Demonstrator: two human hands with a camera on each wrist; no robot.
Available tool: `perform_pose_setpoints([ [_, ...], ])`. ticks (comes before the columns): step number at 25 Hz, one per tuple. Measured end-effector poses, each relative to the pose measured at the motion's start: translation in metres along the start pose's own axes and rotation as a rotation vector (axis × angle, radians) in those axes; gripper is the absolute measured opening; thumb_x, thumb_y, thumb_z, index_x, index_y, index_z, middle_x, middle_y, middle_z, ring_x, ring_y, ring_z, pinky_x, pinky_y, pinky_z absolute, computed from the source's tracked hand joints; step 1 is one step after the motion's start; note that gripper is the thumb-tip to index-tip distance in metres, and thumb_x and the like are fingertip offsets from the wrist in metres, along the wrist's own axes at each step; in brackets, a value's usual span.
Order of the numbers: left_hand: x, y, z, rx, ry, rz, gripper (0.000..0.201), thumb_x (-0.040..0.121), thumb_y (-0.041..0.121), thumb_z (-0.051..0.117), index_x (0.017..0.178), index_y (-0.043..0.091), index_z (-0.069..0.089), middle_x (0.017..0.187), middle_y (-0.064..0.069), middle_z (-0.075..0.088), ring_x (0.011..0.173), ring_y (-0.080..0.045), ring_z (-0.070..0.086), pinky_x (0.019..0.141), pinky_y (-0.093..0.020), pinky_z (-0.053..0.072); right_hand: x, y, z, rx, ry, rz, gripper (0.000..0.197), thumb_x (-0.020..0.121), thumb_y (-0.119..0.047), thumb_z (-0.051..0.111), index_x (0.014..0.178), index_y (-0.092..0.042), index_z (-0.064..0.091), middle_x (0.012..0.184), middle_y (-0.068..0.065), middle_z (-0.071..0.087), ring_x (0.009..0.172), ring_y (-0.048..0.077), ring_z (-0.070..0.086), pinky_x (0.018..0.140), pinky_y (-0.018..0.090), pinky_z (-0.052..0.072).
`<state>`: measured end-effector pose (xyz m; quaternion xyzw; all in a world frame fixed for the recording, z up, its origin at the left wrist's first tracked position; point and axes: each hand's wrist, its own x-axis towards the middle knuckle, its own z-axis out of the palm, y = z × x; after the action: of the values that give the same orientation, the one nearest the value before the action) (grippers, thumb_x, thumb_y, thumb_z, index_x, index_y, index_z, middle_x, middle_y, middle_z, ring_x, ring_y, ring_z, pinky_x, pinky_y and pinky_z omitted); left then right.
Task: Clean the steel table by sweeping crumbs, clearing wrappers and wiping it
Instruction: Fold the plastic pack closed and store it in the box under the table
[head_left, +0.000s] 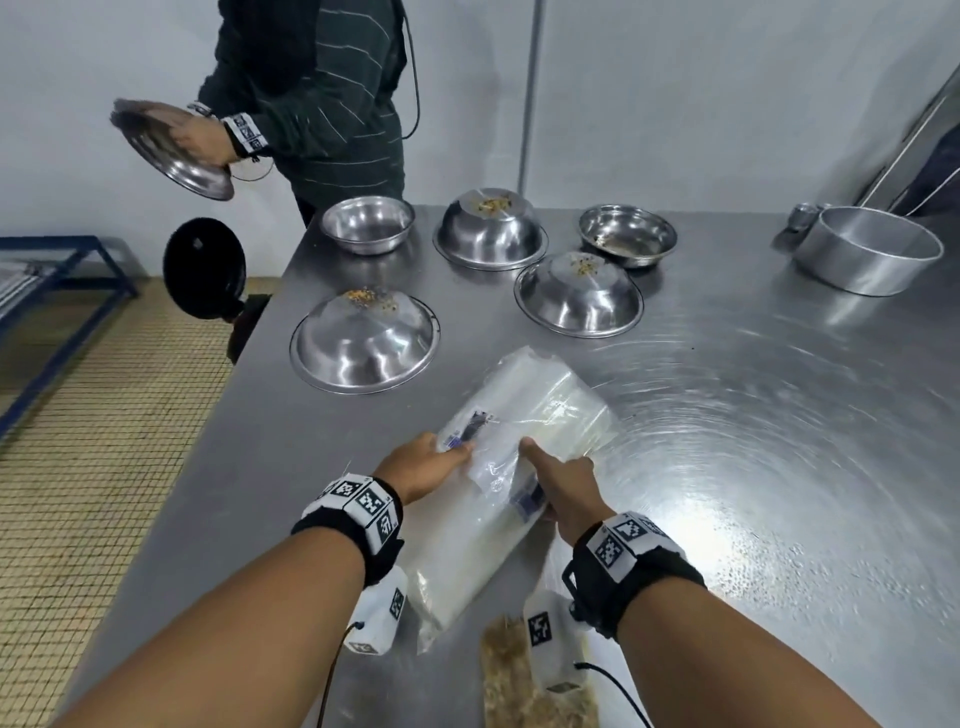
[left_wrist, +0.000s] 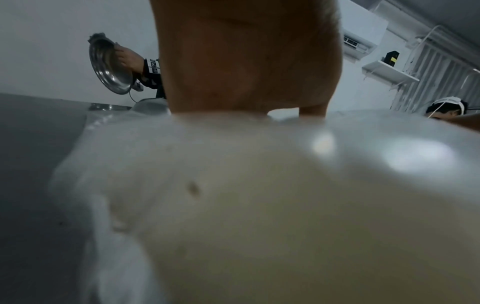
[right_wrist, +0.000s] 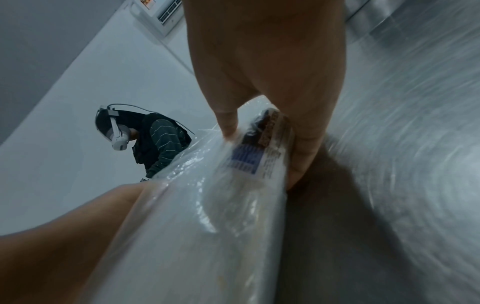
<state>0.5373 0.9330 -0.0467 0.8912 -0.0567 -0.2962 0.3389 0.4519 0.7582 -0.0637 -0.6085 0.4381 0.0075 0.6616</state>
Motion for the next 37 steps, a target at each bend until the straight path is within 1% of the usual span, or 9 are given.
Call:
perform_pose_setpoints([
  [7,0.001,0.004,0.005,-0.209,0.005,-0.013,0.079,0.050,0.076,0.064,0.105,0.020,0.069,0.099,0.000,0.073,0.090,-0.020,0.070,0.090,-0.041,0.054,0.001,-0.012,0.007,0.123,-0.070,-0.040,0.081,0.072,-0.041,0.079,0.126,-0.010,0.028,0.089,0.010,0.056,0.065,0.017,0.056,0.053,0.027,0.044],
  [10,-0.011,0.012,0.009,-0.290,0.048,-0.018,0.062,0.068,0.064,0.071,0.108,0.017,0.062,0.103,-0.001,0.069,0.091,-0.019,0.067,0.083,-0.035,0.053,-0.006,-0.019,0.002,0.185,-0.094,-0.106,0.065,0.078,-0.034,0.078,0.121,-0.006,0.039,0.079,0.008,0.056,0.048,0.012,0.051,0.038,0.019,0.038],
  [16,-0.031,0.044,0.002,-0.543,0.146,0.098,0.046,0.080,0.040,0.077,0.112,0.015,0.056,0.106,-0.001,0.068,0.092,-0.014,0.065,0.074,-0.028,0.051,-0.030,-0.060,-0.018,0.250,-0.133,-0.325,0.045,0.081,-0.021,0.077,0.115,-0.012,0.049,0.082,0.000,0.061,0.052,0.004,0.053,0.039,0.014,0.039],
  [20,-0.043,0.069,-0.008,-0.650,0.141,0.185,0.078,0.067,0.054,0.081,0.127,0.018,0.047,0.120,-0.003,0.064,0.108,-0.022,0.063,0.101,-0.046,0.047,-0.050,-0.095,-0.033,0.262,-0.181,-0.459,0.039,0.082,-0.016,0.075,0.113,-0.017,0.051,0.093,0.002,0.066,0.067,0.009,0.060,0.047,0.015,0.043],
  [23,-0.046,0.086,-0.012,-0.706,0.151,0.208,0.112,0.046,0.069,0.085,0.138,0.025,0.039,0.132,-0.002,0.058,0.118,-0.025,0.059,0.103,-0.050,0.044,-0.062,-0.118,-0.045,0.283,-0.211,-0.550,0.042,0.081,-0.012,0.073,0.117,-0.019,0.053,0.095,0.000,0.069,0.081,0.013,0.067,0.063,0.025,0.052],
  [25,-0.044,0.093,-0.016,-0.759,0.174,0.220,0.116,0.040,0.068,0.088,0.138,0.028,0.040,0.133,-0.003,0.058,0.117,-0.027,0.059,0.103,-0.051,0.045,-0.067,-0.128,-0.052,0.261,-0.240,-0.605,0.044,0.080,-0.012,0.074,0.118,-0.018,0.053,0.092,0.001,0.070,0.074,0.011,0.069,0.058,0.025,0.052],
  [28,-0.057,0.109,-0.023,-0.803,0.213,0.276,0.102,0.047,0.056,0.089,0.132,0.022,0.045,0.122,-0.002,0.064,0.111,-0.024,0.063,0.101,-0.051,0.046,-0.075,-0.135,-0.060,0.236,-0.275,-0.671,0.046,0.082,-0.011,0.072,0.122,-0.019,0.050,0.095,-0.001,0.069,0.065,0.002,0.066,0.048,0.016,0.046],
  [32,-0.066,0.119,-0.021,-0.883,0.250,0.354,0.068,0.071,0.015,0.084,0.127,0.014,0.044,0.114,-0.006,0.068,0.104,-0.024,0.067,0.093,-0.044,0.053,-0.078,-0.137,-0.065,0.218,-0.317,-0.714,0.051,0.083,-0.006,0.069,0.126,-0.020,0.046,0.114,0.003,0.065,0.098,0.016,0.067,0.076,0.028,0.056],
  [37,-0.076,0.102,-0.001,-0.746,0.193,0.453,0.056,0.079,-0.001,0.075,0.128,0.013,0.051,0.111,-0.003,0.071,0.097,-0.009,0.070,0.072,-0.014,0.053,-0.068,-0.109,-0.067,0.117,-0.359,-0.676,0.055,0.081,-0.001,0.071,0.126,-0.023,0.047,0.115,0.002,0.065,0.102,0.015,0.066,0.080,0.024,0.055],
])
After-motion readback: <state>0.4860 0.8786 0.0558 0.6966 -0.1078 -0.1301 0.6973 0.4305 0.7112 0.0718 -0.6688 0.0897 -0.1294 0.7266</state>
